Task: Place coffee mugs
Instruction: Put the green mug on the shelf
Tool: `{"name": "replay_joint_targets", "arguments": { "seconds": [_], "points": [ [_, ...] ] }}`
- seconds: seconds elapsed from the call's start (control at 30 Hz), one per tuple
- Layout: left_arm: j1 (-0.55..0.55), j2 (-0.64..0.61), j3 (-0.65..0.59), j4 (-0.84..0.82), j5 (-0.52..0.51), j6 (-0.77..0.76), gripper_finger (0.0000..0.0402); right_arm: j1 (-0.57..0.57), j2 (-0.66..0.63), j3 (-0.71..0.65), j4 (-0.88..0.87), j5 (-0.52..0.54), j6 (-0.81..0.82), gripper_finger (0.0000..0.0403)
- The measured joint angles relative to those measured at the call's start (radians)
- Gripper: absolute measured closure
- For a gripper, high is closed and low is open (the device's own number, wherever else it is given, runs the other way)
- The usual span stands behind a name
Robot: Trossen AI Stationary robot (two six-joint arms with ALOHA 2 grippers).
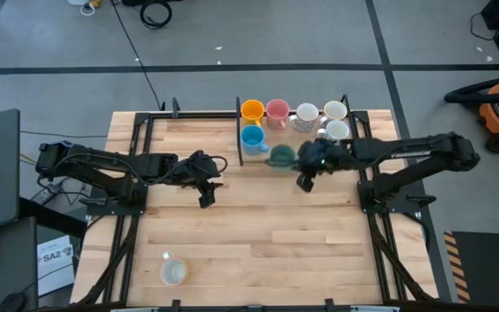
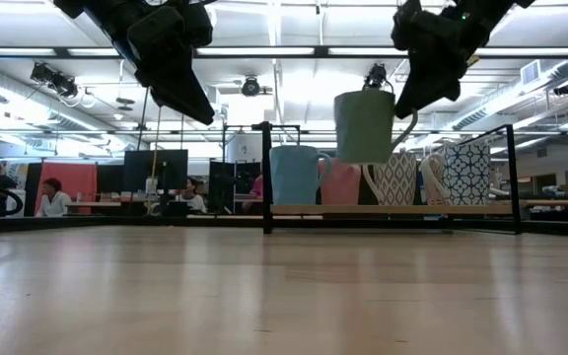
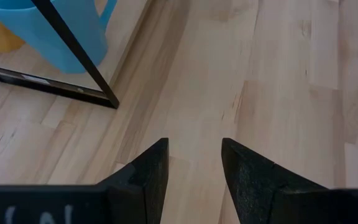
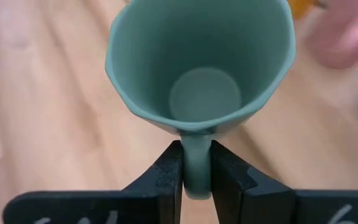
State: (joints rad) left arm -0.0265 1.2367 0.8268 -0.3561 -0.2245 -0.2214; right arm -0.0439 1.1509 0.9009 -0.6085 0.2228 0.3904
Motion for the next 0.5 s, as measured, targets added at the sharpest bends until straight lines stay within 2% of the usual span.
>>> {"name": "replay_joint_targets", "arguments": {
  "seconds": [0.23, 0.5],
  "points": [
    [0.000, 0.000, 0.000, 0.000, 0.000, 0.000, 0.0246, -0.136, -0.049, 0.000, -0.048, 0.012, 0.000, 0.0337],
    [0.000, 0.000, 0.000, 0.000, 0.000, 0.009, 0.0246, -0.249, 0.020, 0.000, -0.034, -0.015, -0.001, 0.0337]
  ]
}}
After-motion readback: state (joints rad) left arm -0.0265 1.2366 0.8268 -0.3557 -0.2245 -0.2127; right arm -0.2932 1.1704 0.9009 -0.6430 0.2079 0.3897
